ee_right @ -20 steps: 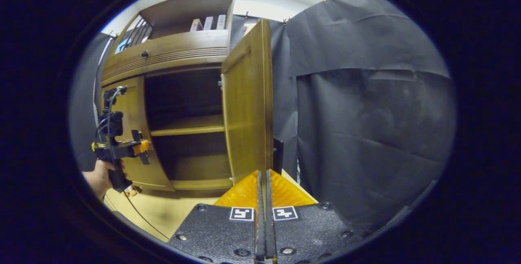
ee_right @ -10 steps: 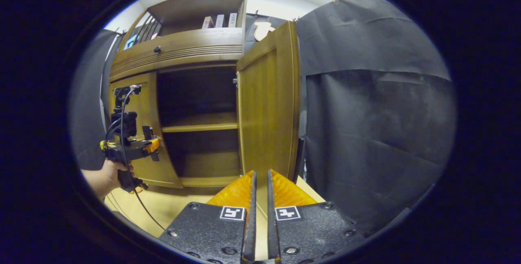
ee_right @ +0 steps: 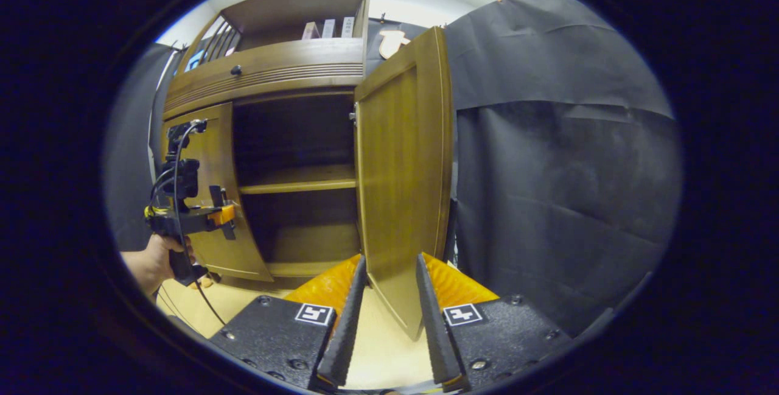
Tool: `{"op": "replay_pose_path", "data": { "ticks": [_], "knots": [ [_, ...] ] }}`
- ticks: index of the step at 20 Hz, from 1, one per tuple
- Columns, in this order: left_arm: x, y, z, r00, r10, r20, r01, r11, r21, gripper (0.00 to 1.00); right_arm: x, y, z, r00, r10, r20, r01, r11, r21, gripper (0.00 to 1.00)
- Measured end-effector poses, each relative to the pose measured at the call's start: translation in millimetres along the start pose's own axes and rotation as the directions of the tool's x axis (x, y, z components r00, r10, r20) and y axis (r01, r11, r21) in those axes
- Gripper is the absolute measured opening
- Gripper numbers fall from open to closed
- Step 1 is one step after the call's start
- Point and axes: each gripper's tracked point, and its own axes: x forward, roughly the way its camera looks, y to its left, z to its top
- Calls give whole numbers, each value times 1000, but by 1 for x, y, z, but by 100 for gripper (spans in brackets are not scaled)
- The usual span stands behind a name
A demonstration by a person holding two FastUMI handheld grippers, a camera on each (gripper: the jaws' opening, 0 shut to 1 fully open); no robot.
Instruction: Open the right door of the double-door shoe cabinet with the right hand, and open the left door with the left hand.
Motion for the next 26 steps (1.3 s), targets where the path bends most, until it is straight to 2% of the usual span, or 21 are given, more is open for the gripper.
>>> {"op": "replay_pose_path", "data": {
  "ticks": [1, 2, 9, 10, 11, 12, 14, 17, 19, 21, 22, 23, 24, 25, 26],
  "knots": [
    [-3, 1, -1, 1000, 0, -2, 0, 1000, 1, 36, 2, 2, -1, 1000, 7, -2, -7, 1000, -1, 53],
    [-6, 2, -2, 1000, 2, -2, -2, 1000, -2, 27, 3, 4, -2, 1000, 16, -3, -16, 1000, -2, 54],
    [-33, 4, -8, 1000, -5, -9, 5, 1000, -17, 27, 8, 17, -7, 998, 66, -15, -66, 997, -33, 56],
    [-38, 6, -8, 1000, -4, -9, 4, 1000, -20, 27, 10, 21, -8, 997, 77, -19, -78, 996, -37, 54],
    [-43, 7, -10, 1000, 1, -10, -1, 1000, -21, 27, 11, 24, -8, 996, 90, -21, -91, 995, -42, 56],
    [-48, 12, -11, 1000, 19, -7, -19, 1000, -19, 27, 12, 28, -8, 995, 102, -21, -103, 994, -48, 54],
    [-58, 21, -12, 999, 36, -1, -36, 998, -45, 27, 14, 35, -8, 992, 127, -23, -128, 990, -58, 54],
    [-71, 20, -17, 1000, 22, -14, -24, 996, -83, 27, 19, 48, -7, 985, 173, -29, -174, 982, -72, 56],
    [-77, 21, -16, 999, 42, 2, -42, 998, -41, 27, 21, 57, -6, 979, 201, -24, -202, 976, -85, 54],
    [-82, 38, -12, 992, 121, 24, -121, 993, 4, 27, 24, 64, -8, 973, 228, -33, -230, 969, -90, 54],
    [-68, 49, -16, 987, 157, 19, -157, 988, 2, 21, 25, 67, -9, 971, 238, -37, -241, 966, -94, 54],
    [-73, 50, -18, 988, 157, 3, -157, 987, -37, 24, 26, 70, -9, 967, 253, -39, -256, 962, -100, 54],
    [-84, 48, -17, 989, 149, -7, -149, 986, -77, 3, 26, 70, -8, 965, 259, -39, -262, 959, -108, 54],
    [-84, 46, -19, 989, 150, -12, -151, 985, -81, 19, 28, 70, -8, 964, 262, -38, -265, 958, -113, 54],
    [-83, 43, -20, 991, 133, -12, -134, 988, -71, 8, 30, 69, -8, 965, 261, -39, -264, 958, -110, 54]
  ]
}}
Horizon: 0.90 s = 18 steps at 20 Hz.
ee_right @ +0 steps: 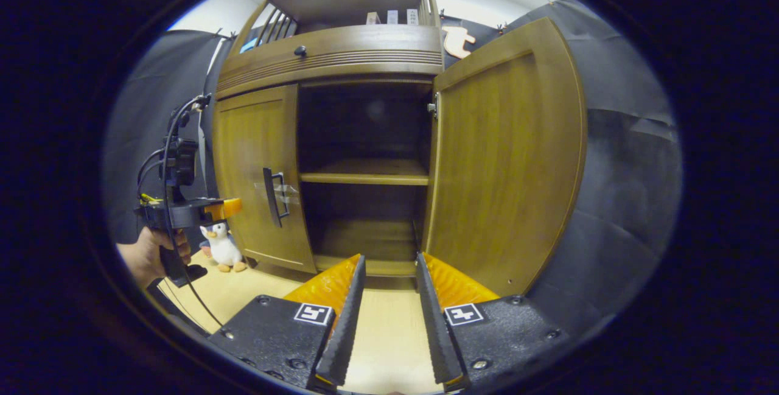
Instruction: Open the right door of the double-door shoe cabinet with the right hand, and open the left door with the left hand.
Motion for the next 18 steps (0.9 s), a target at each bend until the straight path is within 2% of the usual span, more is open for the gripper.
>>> {"op": "replay_pose_path", "data": {
  "ticks": [1, 2, 3, 5, 8, 9, 10, 12, 13, 14, 17, 18],
  "knots": [
    [0, -6, 2, 1000, -27, 8, 27, 1000, 2, 19, 1, -2, -1, 1000, 3, -3, -3, 1000, 7, 54],
    [4, -16, 6, 998, -60, 12, 60, 998, 5, 5, 2, -2, -3, 1000, 8, -9, -8, 1000, 13, 54],
    [6, -28, 6, 995, -103, 13, 103, 995, 3, 5, 1, -3, -5, 1000, 10, -11, -10, 1000, 15, 54],
    [18, -40, 7, 993, -119, 9, 119, 992, 29, 23, 1, -9, -6, 1000, -2, -13, 2, 1000, 14, 56],
    [40, -35, 10, 998, -69, 7, 68, 997, 25, 49, -1, -19, -9, 999, -26, -19, 26, 999, 27, 56],
    [48, -34, 10, 998, -69, -3, 69, 998, -3, 49, -2, -24, -11, 999, -37, -22, 37, 999, 31, 56],
    [52, -35, 9, 998, -67, -9, 67, 997, -22, 42, -2, -27, -12, 999, -45, -26, 46, 998, 36, 56],
    [61, -35, 11, 998, -58, -7, 57, 998, -27, 70, 0, -33, -13, 998, -61, -33, 63, 997, 43, 56],
    [65, -34, 13, 999, -54, 0, 54, 998, -19, 57, 1, -34, -13, 997, -64, -35, 66, 997, 46, 54],
    [69, -35, 15, 999, -46, 6, 46, 999, -11, 57, 2, -35, -12, 997, -67, -35, 69, 997, 46, 56],
    [77, -38, 19, 998, -68, 13, 68, 998, 10, 55, 5, -35, -12, 997, -69, -37, 71, 997, 37, 54],
    [73, -39, 21, 996, -88, 13, 87, 996, 11, 41, 6, -34, -12, 997, -70, -38, 72, 997, 34, 54]
  ]
}}
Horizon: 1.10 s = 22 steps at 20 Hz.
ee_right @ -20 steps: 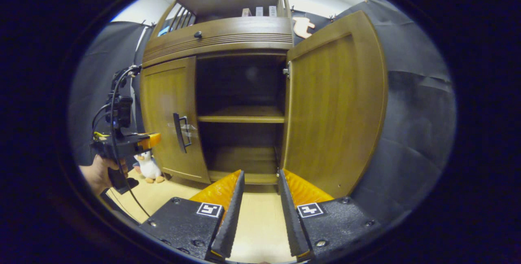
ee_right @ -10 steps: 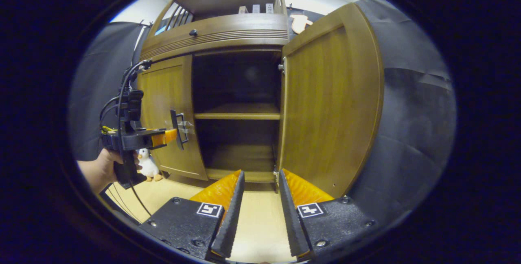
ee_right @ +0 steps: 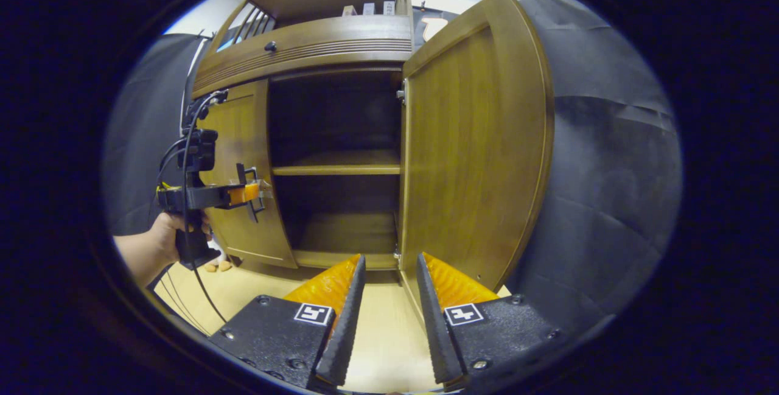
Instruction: Open the right door of the double-door shoe cabinet with the right hand, and open the left door with the left hand.
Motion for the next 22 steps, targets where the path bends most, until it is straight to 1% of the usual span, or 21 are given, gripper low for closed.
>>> {"op": "replay_pose_path", "data": {
  "ticks": [2, 3, 4, 5, 6, 7, 8, 9, 10, 11, 13, 14, 15, 16, 17, 20, 22],
  "knots": [
    [6, -2, 0, 1000, -24, -2, 24, 1000, 0, 27, 1, -1, -1, 1000, -2, -2, 2, 1000, 1, 54],
    [7, -2, -1, 1000, -24, 2, 24, 1000, 3, 36, 1, 0, -2, 1000, -2, -4, 2, 1000, 5, 56],
    [7, -2, -1, 1000, -29, 1, 29, 1000, 12, 29, 1, 1, -2, 1000, 2, -7, -2, 1000, 6, 56],
    [12, -3, -2, 999, -32, 3, 32, 999, 12, 39, 2, 1, -2, 1000, -1, -9, 1, 1000, 5, 54],
    [7, -3, 0, 999, -35, 1, 35, 999, 17, 24, 2, 2, -3, 1000, 2, -9, -2, 1000, 3, 54],
    [5, -2, -1, 1000, -29, 1, 29, 999, 17, 24, 2, 2, -3, 1000, 3, -10, -3, 1000, 2, 56],
    [7, -2, -2, 1000, -20, -2, 20, 1000, 17, 20, 3, 3, -3, 1000, 5, -11, -5, 1000, 1, 56],
    [7, 1, -1, 1000, 6, 7, -7, 1000, 21, 20, 3, 4, -3, 1000, 8, -12, -8, 1000, 1, 54],
    [6, 0, 1, 1000, 14, 9, -14, 1000, 8, 14, 3, 6, -3, 1000, 11, -10, -11, 1000, 1, 56],
    [2, 0, 0, 1000, 23, 8, -23, 1000, -11, 14, 4, 8, -3, 1000, 16, -10, -16, 1000, 1, 54],
    [-2, 2, -1, 999, 40, 14, -39, 999, -27, 14, 6, 12, -2, 1000, 25, -10, -25, 1000, -3, 54],
    [-5, 1, -2, 999, 46, 16, -45, 999, -28, 23, 6, 13, -2, 1000, 27, -10, -28, 1000, -7, 54],
    [-8, 2, -2, 999, 49, 16, -48, 999, -20, 14, 6, 14, -1, 999, 33, -8, -33, 999, -10, 54],
    [-12, 2, -3, 999, 51, 17, -51, 998, -23, 14, 7, 16, -1, 999, 38, -8, -38, 999, -10, 56],
    [-15, 4, -4, 998, 61, 16, -60, 998, -27, 14, 8, 18, -1, 999, 46, -7, -46, 999, -10, 54],
    [-25, 14, -6, 992, 124, 18, -123, 992, -41, 14, 10, 24, 3, 998, 67, 1, -67, 998, -18, 54],
    [-25, 14, -8, 990, 140, 15, -140, 990, -30, 8, 10, 28, 4, 996, 86, 3, -86, 996, -22, 54]
  ]
}}
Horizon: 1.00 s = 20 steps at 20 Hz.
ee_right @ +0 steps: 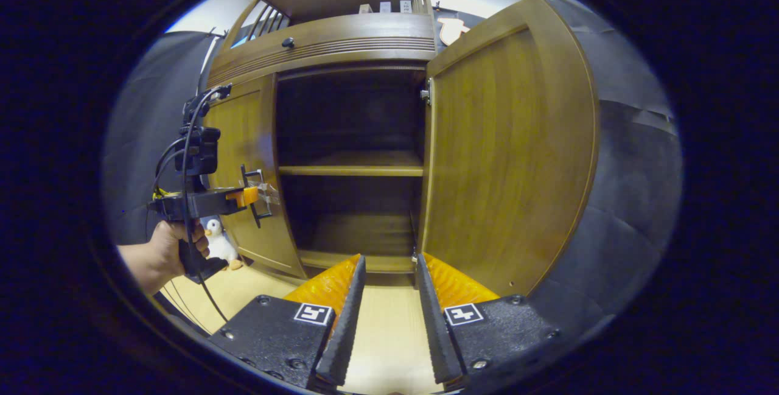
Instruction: Open the right door of the double-door shoe cabinet with the right hand, and open the left door with the left hand.
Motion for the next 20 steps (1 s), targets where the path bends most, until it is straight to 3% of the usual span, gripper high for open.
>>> {"op": "replay_pose_path", "data": {
  "ticks": [8, 20],
  "knots": [
    [-21, 11, -3, 993, 114, -3, -114, 993, -22, 7, 5, 0, 1, 999, 52, 5, -51, 999, -15, 54],
    [-95, 54, -11, 979, 205, -6, -205, 977, -61, 7, 18, 34, 3, 981, 196, 3, -195, 979, -59, 54]
  ]
}}
